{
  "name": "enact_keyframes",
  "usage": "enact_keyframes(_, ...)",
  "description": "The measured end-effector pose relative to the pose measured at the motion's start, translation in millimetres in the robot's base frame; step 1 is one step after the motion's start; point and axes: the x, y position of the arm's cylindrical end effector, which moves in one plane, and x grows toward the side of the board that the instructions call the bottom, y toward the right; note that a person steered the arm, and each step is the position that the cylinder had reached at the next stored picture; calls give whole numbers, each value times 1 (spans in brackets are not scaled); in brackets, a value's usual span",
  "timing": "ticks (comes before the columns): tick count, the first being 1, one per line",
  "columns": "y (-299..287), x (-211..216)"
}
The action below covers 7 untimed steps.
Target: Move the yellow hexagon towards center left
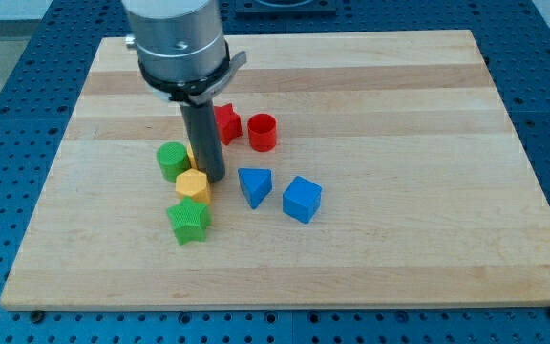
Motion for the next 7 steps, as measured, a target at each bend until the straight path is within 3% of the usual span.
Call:
enact_keyframes(4,19,37)
enact_keyframes(5,-53,49)
enact_keyframes(7,-102,40)
